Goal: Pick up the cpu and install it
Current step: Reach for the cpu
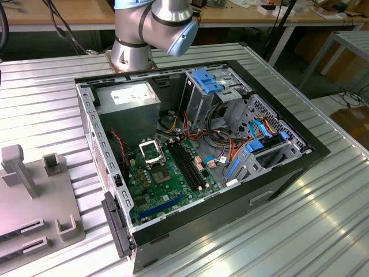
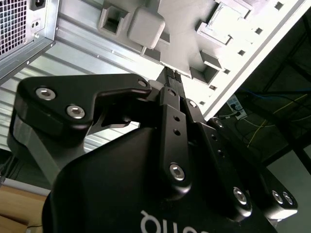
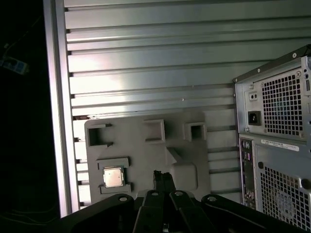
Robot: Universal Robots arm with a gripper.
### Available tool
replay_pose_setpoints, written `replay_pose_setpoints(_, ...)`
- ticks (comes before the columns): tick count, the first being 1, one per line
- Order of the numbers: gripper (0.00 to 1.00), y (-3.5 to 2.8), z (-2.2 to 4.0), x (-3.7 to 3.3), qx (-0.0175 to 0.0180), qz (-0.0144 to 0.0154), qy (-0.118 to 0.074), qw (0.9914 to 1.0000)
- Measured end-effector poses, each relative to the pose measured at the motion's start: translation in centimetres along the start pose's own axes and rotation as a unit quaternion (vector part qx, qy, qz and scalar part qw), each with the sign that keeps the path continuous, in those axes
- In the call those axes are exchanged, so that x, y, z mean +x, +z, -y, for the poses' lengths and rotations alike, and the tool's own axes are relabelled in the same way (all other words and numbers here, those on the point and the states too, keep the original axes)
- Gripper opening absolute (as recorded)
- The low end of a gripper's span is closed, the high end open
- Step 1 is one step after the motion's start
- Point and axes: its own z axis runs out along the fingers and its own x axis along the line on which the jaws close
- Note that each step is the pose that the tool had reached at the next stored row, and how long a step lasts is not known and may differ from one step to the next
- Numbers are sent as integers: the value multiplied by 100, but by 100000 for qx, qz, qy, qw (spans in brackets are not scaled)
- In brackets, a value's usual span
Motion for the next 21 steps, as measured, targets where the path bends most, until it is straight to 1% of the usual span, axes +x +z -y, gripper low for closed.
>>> replay_pose_setpoints(4, 11, 0, 2, 28, -4, 4, -2, 100000)
replay_pose_setpoints(15, 11, -2, 13, 180, -3, 4, -2, 100000)
replay_pose_setpoints(18, 11, -3, 15, 199, -1, 1, -12, 100000)
replay_pose_setpoints(21, 11, -3, 15, 203, -4, 1, -5, 100000)
